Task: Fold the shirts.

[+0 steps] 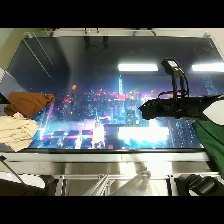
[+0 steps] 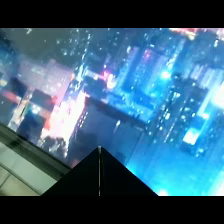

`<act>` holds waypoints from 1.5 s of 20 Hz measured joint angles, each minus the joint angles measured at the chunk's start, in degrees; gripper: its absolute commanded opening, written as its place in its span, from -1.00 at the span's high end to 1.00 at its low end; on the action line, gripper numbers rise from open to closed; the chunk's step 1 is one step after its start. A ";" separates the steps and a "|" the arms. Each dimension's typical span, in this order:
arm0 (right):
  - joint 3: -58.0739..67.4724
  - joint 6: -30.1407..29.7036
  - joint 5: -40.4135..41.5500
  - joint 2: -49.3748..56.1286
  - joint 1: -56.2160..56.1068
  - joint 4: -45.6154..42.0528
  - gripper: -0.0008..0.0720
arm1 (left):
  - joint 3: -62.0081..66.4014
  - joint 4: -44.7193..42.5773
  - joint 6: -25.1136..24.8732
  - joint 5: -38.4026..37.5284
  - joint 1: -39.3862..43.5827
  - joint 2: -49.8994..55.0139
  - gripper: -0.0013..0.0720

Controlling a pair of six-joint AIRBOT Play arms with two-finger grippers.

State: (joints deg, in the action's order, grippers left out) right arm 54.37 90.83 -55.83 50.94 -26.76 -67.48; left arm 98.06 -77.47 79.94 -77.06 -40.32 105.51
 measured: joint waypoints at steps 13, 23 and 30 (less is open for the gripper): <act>0.00 0.00 0.28 0.96 0.00 1.55 0.93 | 14.86 33.24 -6.08 -8.92 16.31 4.98 0.93; 0.00 0.00 -2.73 0.96 2.73 3.91 -0.40 | -3.72 38.12 -8.44 -10.71 47.23 -15.39 -1.00; -0.11 -1.49 -8.70 0.79 8.00 4.09 -0.40 | -8.61 28.98 -5.29 -10.75 49.72 -18.97 -1.00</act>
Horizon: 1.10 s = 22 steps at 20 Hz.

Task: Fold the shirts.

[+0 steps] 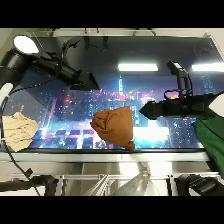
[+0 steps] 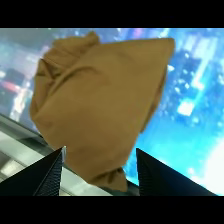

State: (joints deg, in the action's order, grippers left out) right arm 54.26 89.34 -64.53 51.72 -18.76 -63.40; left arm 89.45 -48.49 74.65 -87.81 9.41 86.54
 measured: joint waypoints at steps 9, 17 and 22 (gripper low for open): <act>-9.29 -7.28 0.22 9.44 5.46 7.45 -0.08 | -40.76 -2.64 1.40 11.69 -4.90 -14.03 -0.95; -10.73 -27.82 2.99 29.73 5.62 32.28 -0.07 | -48.43 14.34 -9.05 20.22 -5.14 -3.54 -0.95; -10.80 -33.94 2.95 33.18 5.62 40.33 0.23 | -42.10 17.49 -11.56 20.24 -2.86 5.92 0.48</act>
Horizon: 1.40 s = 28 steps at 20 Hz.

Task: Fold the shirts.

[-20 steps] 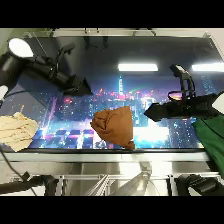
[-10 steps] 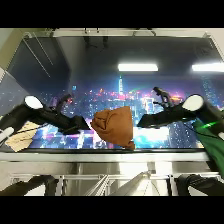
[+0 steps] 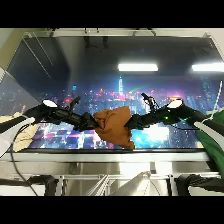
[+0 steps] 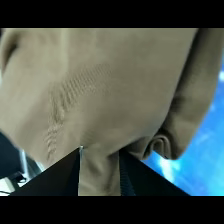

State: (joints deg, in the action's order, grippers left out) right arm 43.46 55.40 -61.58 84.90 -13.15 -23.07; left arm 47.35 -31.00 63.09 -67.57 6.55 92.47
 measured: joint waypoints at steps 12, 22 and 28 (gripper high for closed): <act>6.36 -4.50 -5.38 -3.32 4.28 6.84 0.93 | 7.98 8.26 -1.90 -10.03 -2.56 -2.12 0.97; 38.47 -4.28 -8.79 -19.56 10.58 20.33 0.93 | 45.75 13.05 6.54 -13.27 -9.55 -21.09 0.94; 37.88 2.45 -9.86 -19.45 6.71 4.52 0.93 | 46.03 0.15 10.75 -15.06 -4.61 -22.01 0.94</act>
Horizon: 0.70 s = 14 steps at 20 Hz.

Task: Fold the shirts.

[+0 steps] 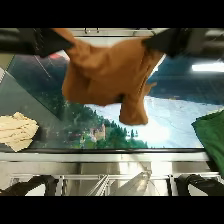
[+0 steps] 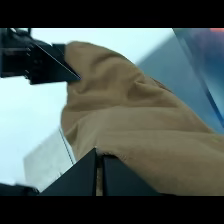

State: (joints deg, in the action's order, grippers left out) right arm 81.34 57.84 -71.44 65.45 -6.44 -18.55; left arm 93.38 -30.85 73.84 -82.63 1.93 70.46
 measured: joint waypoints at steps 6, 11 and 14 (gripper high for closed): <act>-11.08 4.24 -0.74 3.78 -3.32 -11.19 0.01 | -16.85 -11.96 0.76 -0.52 1.14 0.00 0.01; -14.16 5.84 -2.01 4.72 2.84 -14.56 -0.09 | -22.08 -17.86 0.09 -1.68 -5.33 2.19 0.01; -17.42 7.96 -4.04 4.04 7.52 -19.82 -0.12 | -26.34 -19.28 -0.59 -2.97 -11.26 2.84 -0.73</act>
State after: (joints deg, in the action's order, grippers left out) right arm 63.92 65.80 -75.48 69.49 1.08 -38.37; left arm 67.05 -50.13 73.25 -85.60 -9.32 73.30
